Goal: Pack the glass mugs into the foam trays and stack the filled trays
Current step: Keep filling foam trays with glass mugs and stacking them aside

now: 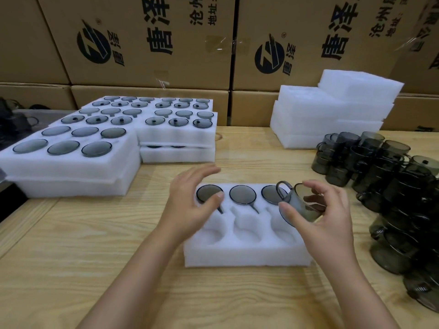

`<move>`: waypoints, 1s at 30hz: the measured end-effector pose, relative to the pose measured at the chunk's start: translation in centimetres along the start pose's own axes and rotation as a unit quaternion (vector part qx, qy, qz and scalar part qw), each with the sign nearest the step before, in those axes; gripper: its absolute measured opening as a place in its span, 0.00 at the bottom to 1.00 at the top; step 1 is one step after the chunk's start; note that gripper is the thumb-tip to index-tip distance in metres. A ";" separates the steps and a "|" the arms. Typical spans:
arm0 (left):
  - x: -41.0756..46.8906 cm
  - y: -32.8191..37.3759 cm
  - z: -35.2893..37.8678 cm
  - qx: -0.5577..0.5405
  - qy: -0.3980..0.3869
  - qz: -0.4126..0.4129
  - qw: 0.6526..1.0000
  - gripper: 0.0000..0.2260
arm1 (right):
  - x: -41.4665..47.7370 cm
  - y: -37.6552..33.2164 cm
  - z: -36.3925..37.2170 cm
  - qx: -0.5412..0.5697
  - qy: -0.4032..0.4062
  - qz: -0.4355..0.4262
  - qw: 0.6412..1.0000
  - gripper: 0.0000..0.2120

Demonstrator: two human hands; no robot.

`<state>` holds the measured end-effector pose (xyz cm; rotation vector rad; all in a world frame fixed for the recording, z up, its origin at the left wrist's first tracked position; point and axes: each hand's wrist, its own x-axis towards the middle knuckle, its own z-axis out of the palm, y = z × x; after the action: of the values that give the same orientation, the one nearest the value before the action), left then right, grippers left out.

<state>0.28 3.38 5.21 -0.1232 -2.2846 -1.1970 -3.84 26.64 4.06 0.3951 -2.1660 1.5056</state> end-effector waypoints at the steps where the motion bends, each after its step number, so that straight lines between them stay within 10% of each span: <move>1: -0.4 1.4 0.5 0.010 -0.022 0.030 0.999 0.19 | -0.1 -0.1 0.0 -0.003 -0.005 0.004 1.000 0.23; 8: -2.8 4.3 4.9 0.106 -0.279 0.044 0.953 0.27 | -0.2 -0.6 -0.5 -0.006 -0.077 0.008 0.997 0.25; 30: -3.6 3.6 6.0 0.137 -0.193 0.052 0.970 0.21 | -0.3 -0.2 0.6 -0.179 -0.144 -0.021 0.973 0.22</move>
<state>1.92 10.84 3.30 -0.3968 -2.7169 -0.8499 -3.61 26.04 3.91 0.5559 -2.5748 1.0537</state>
